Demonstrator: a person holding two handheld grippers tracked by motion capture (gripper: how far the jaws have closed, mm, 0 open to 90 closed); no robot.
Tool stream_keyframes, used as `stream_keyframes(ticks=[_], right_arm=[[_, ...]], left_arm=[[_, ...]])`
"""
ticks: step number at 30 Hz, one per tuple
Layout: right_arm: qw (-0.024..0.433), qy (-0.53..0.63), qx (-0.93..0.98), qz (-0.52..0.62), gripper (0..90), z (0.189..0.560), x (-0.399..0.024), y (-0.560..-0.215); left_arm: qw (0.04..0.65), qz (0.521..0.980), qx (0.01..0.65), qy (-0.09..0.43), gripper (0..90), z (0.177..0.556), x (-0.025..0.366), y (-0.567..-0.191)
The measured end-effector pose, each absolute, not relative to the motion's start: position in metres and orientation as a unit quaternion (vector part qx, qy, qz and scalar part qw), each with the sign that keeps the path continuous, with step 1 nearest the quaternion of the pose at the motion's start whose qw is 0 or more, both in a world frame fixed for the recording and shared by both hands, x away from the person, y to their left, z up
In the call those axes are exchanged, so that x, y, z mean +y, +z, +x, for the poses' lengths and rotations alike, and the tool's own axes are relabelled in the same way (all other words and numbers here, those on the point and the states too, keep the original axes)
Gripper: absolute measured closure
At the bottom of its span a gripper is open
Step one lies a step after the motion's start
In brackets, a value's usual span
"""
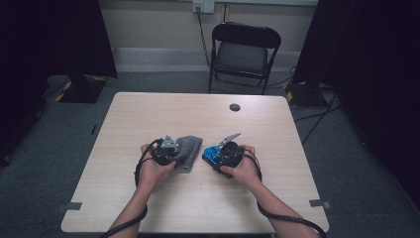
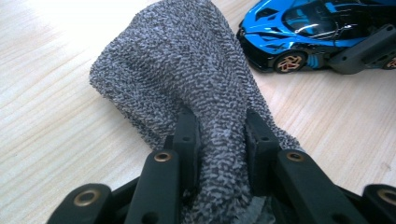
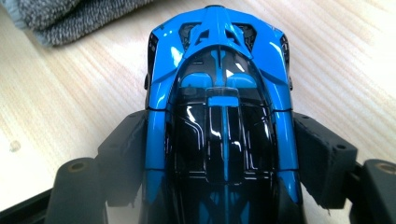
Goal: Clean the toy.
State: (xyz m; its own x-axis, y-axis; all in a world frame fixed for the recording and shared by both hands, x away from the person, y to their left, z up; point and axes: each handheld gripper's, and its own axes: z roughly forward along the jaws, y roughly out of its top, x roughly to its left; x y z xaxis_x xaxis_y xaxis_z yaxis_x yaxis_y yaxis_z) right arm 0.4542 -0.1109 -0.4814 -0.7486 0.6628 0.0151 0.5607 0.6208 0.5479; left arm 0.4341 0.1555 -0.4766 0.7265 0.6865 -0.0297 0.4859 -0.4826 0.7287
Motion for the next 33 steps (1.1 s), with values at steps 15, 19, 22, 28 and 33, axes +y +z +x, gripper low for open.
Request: stream_keyframes(ticks=[15,19,22,28,33], right_arm=[[0.090,0.289,0.896,0.324,26.1,0.450,-0.112,-0.461],[0.091,0.293,0.900,0.310,26.1,0.445,-0.109,-0.455],[0.089,0.295,0.902,0.301,26.1,0.442,-0.105,-0.452],[0.092,0.301,0.904,0.290,26.1,0.441,-0.101,-0.447],[0.097,0.295,0.904,0.295,26.1,0.447,-0.104,-0.447]], left_arm=[[0.389,0.843,0.343,0.143,70.8,0.440,0.151,-0.464],[0.385,0.845,0.343,0.144,70.8,0.446,0.151,-0.459],[0.384,0.849,0.339,0.132,71.1,0.451,0.149,-0.458],[0.392,0.860,0.311,0.103,72.6,0.451,0.146,-0.456],[0.401,0.864,0.294,0.083,73.4,0.447,0.150,-0.456]])
